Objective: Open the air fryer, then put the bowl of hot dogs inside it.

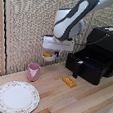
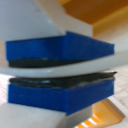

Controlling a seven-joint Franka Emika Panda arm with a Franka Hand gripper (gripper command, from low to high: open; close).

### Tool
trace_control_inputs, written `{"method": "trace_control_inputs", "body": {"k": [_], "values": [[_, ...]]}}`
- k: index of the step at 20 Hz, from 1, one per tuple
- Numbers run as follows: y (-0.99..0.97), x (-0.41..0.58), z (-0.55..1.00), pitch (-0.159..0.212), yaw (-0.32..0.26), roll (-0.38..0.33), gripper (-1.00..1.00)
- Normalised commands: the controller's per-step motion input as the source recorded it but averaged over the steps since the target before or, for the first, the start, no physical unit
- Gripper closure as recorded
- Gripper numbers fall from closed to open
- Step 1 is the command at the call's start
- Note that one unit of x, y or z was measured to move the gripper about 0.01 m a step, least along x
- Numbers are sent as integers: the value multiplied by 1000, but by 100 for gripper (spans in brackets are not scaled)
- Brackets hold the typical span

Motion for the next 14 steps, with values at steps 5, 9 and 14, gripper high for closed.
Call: {"method": "trace_control_inputs", "body": {"k": [5, 9, 14], "values": [[1, 122, 739, 0, -307, -9, 100], [-87, 105, 569, 2, -337, -7, 100], [-462, 5, 407, 0, -237, 41, 100]]}}
